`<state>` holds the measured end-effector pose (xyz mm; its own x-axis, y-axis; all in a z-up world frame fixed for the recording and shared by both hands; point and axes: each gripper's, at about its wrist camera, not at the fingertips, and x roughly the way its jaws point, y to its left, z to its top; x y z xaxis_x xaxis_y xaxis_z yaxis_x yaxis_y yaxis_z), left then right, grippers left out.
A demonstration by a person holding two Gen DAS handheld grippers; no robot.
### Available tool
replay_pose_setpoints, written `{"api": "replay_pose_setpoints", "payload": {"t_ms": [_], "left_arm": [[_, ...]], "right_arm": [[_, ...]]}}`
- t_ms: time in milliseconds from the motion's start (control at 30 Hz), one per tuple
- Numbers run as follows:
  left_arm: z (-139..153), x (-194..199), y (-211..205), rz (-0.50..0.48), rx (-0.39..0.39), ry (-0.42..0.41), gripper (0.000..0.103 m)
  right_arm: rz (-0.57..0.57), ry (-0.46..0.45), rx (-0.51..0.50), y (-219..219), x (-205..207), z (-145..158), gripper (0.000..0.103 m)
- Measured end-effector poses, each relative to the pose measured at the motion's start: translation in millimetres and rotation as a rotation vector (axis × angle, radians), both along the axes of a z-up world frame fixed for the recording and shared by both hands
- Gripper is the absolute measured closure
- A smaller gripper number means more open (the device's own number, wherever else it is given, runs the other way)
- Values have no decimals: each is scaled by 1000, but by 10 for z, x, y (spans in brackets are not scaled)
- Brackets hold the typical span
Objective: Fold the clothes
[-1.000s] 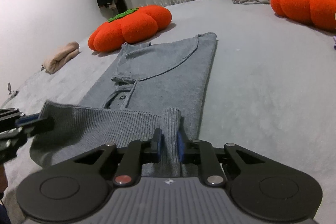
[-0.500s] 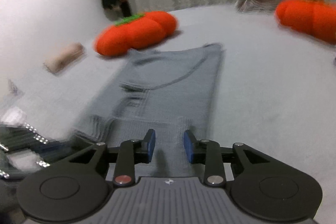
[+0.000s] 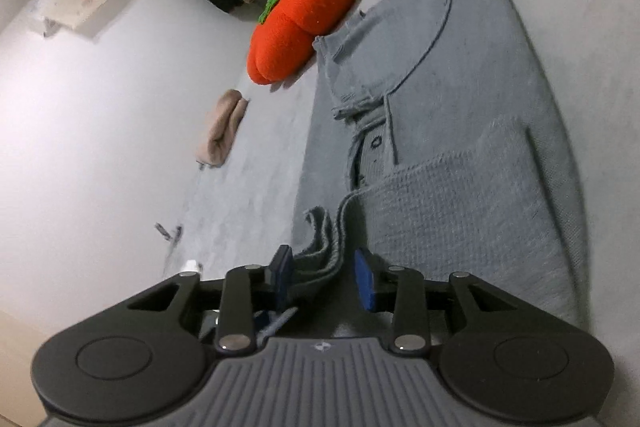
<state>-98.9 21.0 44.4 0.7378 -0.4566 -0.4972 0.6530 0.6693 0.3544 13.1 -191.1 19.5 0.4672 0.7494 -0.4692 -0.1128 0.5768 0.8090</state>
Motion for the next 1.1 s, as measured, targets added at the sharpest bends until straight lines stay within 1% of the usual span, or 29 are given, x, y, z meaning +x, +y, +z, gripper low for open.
{"api": "replay_pose_setpoints", "payload": {"t_ms": [33,67,133,167,233,267,400,433,467,533,600,633,667,733,767,867,900,933,967,1000,1033,1100], "left_arm": [[-8,4,-2,-1,3,0,92],[-16,8,-4,-2,7,1,92],[-13,0,-7,-5,6,0,90],[-11,-4,-9,-6,6,-1,89],[-4,2,1,-5,6,-1,88],[0,6,10,-3,5,-1,84],[-2,31,33,2,14,-7,72],[-8,35,32,0,21,-9,68],[-14,39,30,-2,27,-11,65],[-30,45,6,-2,42,-22,64],[-34,69,-20,4,46,-28,64],[-37,92,-34,12,48,-22,68],[-40,116,-47,20,50,-16,78],[-57,198,-69,57,68,12,88],[-62,235,-66,73,70,31,92],[-60,343,0,129,51,86,93],[-45,393,50,153,25,112,93],[-31,443,100,176,-1,138,93],[-16,494,151,200,-27,164,93],[-4,557,213,220,-63,196,93],[8,621,275,240,-98,227,93],[32,745,398,279,-168,290,93]], "right_arm": [[-1,2,10,-1,-3,-15,72],[-1,5,20,-2,-6,-31,80],[0,-9,13,4,-19,-13,89],[0,-16,9,7,-25,-3,92],[-1,-26,6,13,-33,11,94],[-2,-30,5,15,-37,18,94],[-4,-48,0,26,-53,46,95],[-5,-52,-1,28,-56,54,95],[-5,-57,-3,31,-60,61,95],[-7,-66,-5,36,-68,75,95],[-8,-75,-7,41,-76,89,95],[-9,-79,-9,44,-80,96,95],[-6,-85,-16,58,-82,104,95],[-6,-98,-38,80,-85,113,95],[-7,-104,-53,87,-88,118,95],[-9,-130,-107,80,-117,149,95],[-12,-156,-170,91,-132,179,95],[-22,-177,-237,92,-144,203,91],[-33,-197,-305,93,-156,227,82],[-45,-218,-370,69,-174,254,77],[-61,-234,-396,13,-200,286,71],[-92,-268,-447,-120,-260,364,68]]}}
